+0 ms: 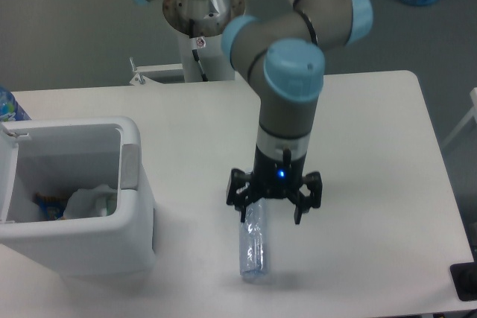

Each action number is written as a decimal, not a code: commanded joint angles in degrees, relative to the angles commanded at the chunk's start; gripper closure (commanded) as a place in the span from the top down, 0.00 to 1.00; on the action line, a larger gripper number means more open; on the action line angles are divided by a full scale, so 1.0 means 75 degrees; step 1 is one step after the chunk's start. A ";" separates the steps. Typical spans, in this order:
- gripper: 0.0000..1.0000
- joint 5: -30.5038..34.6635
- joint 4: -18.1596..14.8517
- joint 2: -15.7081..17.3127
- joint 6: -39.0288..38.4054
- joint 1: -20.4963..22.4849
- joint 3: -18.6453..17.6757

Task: Place the trash in the trash can
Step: 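Move the gripper over the clear plastic water bottle, then lower the gripper around the bottle's cap end and close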

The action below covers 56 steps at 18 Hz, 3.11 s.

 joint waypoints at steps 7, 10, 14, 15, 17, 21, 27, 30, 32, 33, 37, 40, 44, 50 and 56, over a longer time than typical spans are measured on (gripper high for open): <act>1.00 0.0000 0.0035 -0.0574 -0.0010 -0.0094 0.0058; 1.00 0.0000 0.0258 -0.0832 -0.0093 -0.0222 0.0047; 1.00 0.0094 0.0270 -0.1020 -0.0128 -0.0270 0.0058; 1.00 0.0094 0.0328 -0.1067 -0.0140 -0.0328 0.0093; 1.00 0.0094 0.0713 -0.1219 -0.0280 -0.0352 0.0105; 1.00 0.0374 0.0867 -0.1430 -0.0327 -0.0480 0.0152; 1.00 0.0703 0.0891 -0.1630 -0.0315 -0.0597 0.0176; 1.00 0.0773 0.1008 -0.1688 -0.0327 -0.0633 0.0164; 1.00 0.0831 0.1008 -0.1700 -0.0327 -0.0633 0.0164; 1.00 0.0913 0.1008 -0.1712 -0.0327 -0.0633 0.0152; 0.93 0.0961 0.1020 -0.1735 -0.0315 -0.0656 0.0141; 0.82 0.0996 0.1020 -0.1712 -0.0315 -0.0668 0.0117; 0.68 0.1090 0.1020 -0.1689 -0.0304 -0.0680 0.0094; 0.58 0.1102 0.1031 -0.1630 -0.0269 -0.0703 0.0070; 0.56 0.1090 0.1031 -0.1560 -0.0222 -0.0692 0.0082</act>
